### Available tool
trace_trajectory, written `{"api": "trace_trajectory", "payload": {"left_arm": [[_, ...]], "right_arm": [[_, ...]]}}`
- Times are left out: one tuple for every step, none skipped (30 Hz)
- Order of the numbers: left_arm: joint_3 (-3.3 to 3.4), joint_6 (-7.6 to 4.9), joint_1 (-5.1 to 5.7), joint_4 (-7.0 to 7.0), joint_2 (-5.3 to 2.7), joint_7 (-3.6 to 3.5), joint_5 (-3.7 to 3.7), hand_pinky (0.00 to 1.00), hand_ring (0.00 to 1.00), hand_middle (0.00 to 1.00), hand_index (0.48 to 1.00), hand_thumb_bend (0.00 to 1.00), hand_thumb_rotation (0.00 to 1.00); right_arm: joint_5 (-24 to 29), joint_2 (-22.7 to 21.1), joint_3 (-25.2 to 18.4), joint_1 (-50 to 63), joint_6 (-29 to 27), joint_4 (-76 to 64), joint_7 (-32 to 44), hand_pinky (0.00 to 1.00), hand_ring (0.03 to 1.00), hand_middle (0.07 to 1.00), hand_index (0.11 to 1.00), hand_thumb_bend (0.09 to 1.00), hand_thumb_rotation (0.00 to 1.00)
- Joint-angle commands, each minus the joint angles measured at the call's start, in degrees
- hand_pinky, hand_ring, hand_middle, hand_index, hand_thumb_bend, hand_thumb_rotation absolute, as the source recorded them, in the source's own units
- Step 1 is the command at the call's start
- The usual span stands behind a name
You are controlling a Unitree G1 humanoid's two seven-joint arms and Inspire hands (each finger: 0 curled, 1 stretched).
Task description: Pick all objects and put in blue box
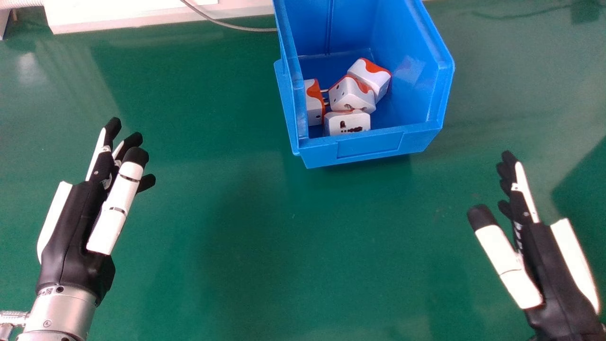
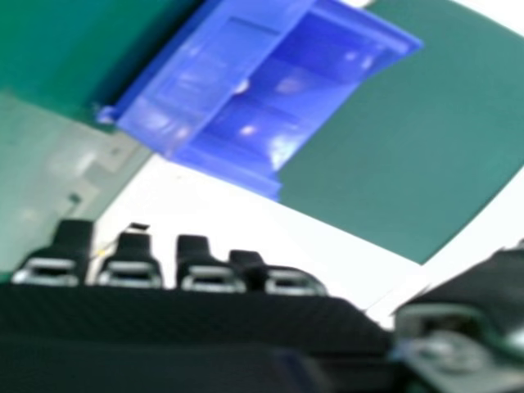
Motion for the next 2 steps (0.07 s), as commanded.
{"api": "trace_trajectory", "payload": {"left_arm": [[-0.08, 0.57, -1.09, -0.97, 0.94, -0.1, 0.0, 0.86, 0.92, 0.96, 0.998, 0.46, 0.83], [-0.13, 1.16, -1.23, -1.1, 1.09, -0.07, 0.09, 0.86, 0.92, 0.96, 0.999, 0.47, 0.83]], "right_arm": [[1.1, 0.2, -1.2, -0.4, 0.0, -1.7, -0.3, 0.94, 1.0, 1.0, 1.0, 0.477, 1.0], [1.1, 0.4, -1.3, -0.4, 0.2, -1.7, -0.4, 0.94, 1.0, 1.0, 1.0, 0.477, 1.0]]}}
